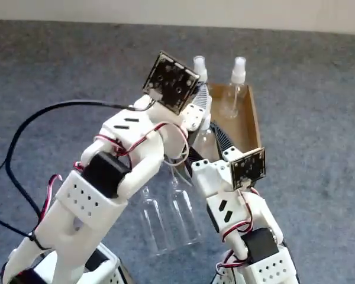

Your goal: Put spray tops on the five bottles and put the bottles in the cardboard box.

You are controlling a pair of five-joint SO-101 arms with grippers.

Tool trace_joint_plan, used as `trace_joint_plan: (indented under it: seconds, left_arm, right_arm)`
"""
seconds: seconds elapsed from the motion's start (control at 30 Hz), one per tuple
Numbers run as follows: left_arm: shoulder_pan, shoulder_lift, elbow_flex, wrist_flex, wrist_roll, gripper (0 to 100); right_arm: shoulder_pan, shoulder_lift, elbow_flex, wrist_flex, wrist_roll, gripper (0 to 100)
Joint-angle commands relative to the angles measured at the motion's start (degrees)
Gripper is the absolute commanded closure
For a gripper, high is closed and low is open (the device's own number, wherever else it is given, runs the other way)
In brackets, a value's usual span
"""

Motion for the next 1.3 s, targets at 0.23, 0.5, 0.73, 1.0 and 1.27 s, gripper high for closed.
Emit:
trace_joint_plan:
  seconds: [0.23, 0.5, 0.73, 1.0, 1.27]
  left_arm:
    - [3.5, -1.1, -3.0, 9.7, -0.8, 99]
    - [5.1, -0.9, -0.5, 10.7, -1.8, 99]
    - [-0.6, -7.1, -8.4, 15.8, -5.2, 92]
    - [-14.7, -19.6, -2.9, 30.7, -5.4, 86]
    - [-20.3, -29.1, 33.8, 13.8, -9.0, 81]
  right_arm:
    - [-0.7, -0.3, -0.1, -1.5, 0.8, 99.5]
    - [-0.6, -0.4, -0.7, 2.2, 0.8, 99.5]
    - [1.0, 0.0, -2.2, 2.3, 0.8, 99.5]
    - [2.9, 16.0, -16.4, 2.3, 0.8, 99.5]
    - [0.7, 45.3, -42.8, 14.3, 0.3, 97.9]
